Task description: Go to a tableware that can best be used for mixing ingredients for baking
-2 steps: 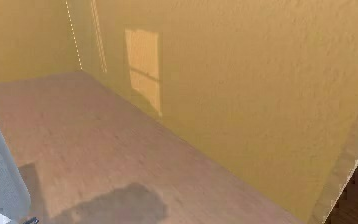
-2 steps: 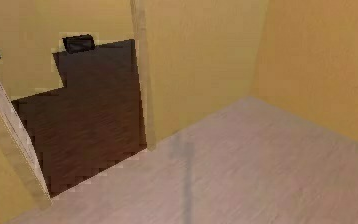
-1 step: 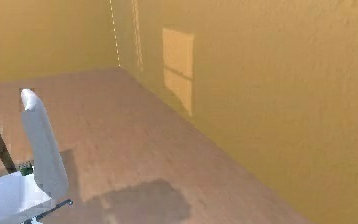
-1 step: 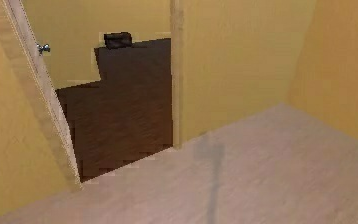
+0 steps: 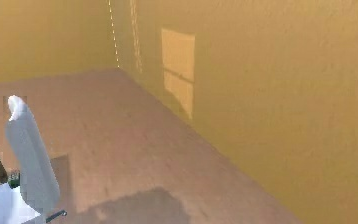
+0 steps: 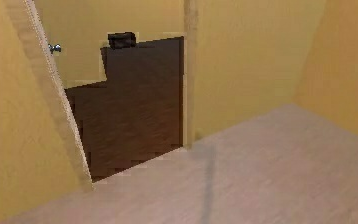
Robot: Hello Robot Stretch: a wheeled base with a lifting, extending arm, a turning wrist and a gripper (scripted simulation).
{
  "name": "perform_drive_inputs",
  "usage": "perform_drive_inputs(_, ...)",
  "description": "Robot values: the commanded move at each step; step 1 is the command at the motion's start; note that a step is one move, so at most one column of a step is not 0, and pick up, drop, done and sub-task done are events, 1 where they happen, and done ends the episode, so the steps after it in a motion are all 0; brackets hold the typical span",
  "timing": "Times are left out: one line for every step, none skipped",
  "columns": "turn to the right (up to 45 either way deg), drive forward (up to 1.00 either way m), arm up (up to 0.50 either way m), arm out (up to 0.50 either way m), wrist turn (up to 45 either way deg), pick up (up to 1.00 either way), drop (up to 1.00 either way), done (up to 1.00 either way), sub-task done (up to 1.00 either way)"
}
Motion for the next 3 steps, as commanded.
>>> perform_drive_inputs(0.0,0.95,0.00,0.00,0.0,0.00,0.00,0.00,0.00)
perform_drive_inputs(-27.0,0.00,0.00,0.00,0.0,0.00,0.00,0.00,0.00)
perform_drive_inputs(0.0,0.30,0.00,0.00,0.0,0.00,0.00,0.00,0.00)
